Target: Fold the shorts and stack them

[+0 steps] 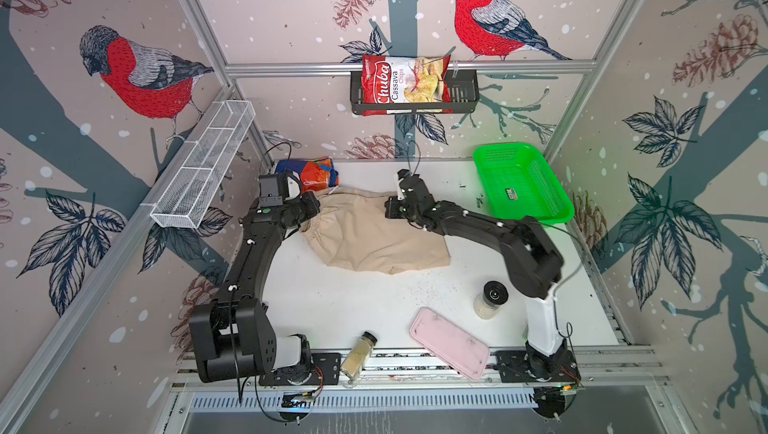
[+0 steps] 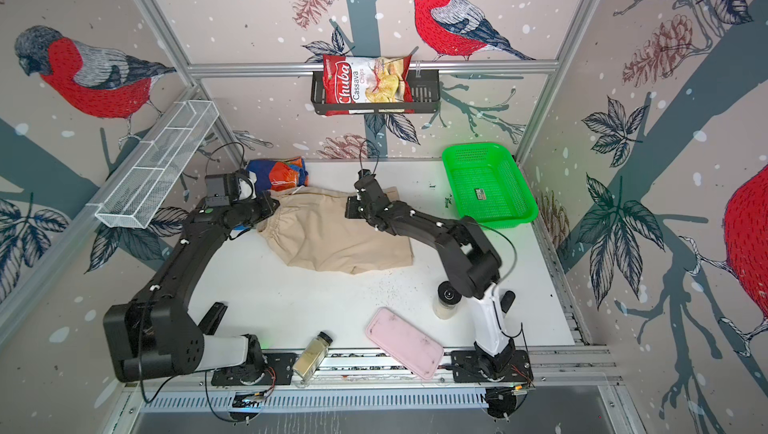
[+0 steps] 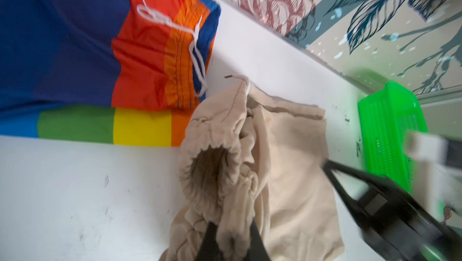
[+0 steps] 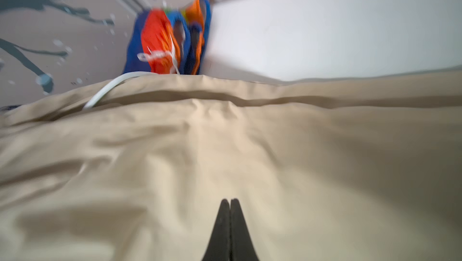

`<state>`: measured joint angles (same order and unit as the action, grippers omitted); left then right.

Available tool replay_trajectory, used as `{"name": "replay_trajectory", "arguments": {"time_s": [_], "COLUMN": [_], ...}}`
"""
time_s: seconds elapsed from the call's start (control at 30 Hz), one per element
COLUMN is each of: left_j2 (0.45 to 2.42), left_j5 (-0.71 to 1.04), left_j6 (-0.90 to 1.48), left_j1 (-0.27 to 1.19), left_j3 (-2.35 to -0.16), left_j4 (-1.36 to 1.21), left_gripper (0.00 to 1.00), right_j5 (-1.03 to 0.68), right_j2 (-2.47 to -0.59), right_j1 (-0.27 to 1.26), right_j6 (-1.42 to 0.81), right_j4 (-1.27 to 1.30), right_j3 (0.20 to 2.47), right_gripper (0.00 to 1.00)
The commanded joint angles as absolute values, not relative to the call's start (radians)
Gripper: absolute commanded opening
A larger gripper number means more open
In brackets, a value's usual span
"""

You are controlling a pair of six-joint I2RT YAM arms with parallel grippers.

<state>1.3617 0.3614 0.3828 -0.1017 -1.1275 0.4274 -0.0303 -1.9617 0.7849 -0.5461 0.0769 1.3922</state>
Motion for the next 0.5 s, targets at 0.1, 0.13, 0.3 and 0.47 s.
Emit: {"name": "replay_trajectory", "arguments": {"time_s": [0.1, 0.13, 0.3, 0.47], "left_j2": [1.408, 1.42, 1.474, 1.534], "left_j5": [0.286, 0.269, 0.218, 0.189], "left_j6": [0.435, 0.437, 0.465, 0.51], "left_j1": [-0.058, -0.042, 0.041, 0.114], "left_j3": [-1.309, -1.347, -1.449, -1.472], "left_j4": [0.475, 0.491, 0.52, 0.513], "left_gripper": [0.0, 0.0, 0.0, 0.0], "right_j5": [0.085, 0.085, 0.015, -0.013], "right_j2": [-1.785, -1.769, -1.763, -1.811], "right_j1": [0.762, 0.762, 0.775, 0.801], "right_j6": [-0.495, -0.491, -0.489, -0.498], "right_j4": [0.029, 0.029, 0.086, 0.129], "right_j3": [1.065, 1.029, 0.921, 0.914], "right_gripper": [0.0, 0.0, 0.0, 0.0]}}
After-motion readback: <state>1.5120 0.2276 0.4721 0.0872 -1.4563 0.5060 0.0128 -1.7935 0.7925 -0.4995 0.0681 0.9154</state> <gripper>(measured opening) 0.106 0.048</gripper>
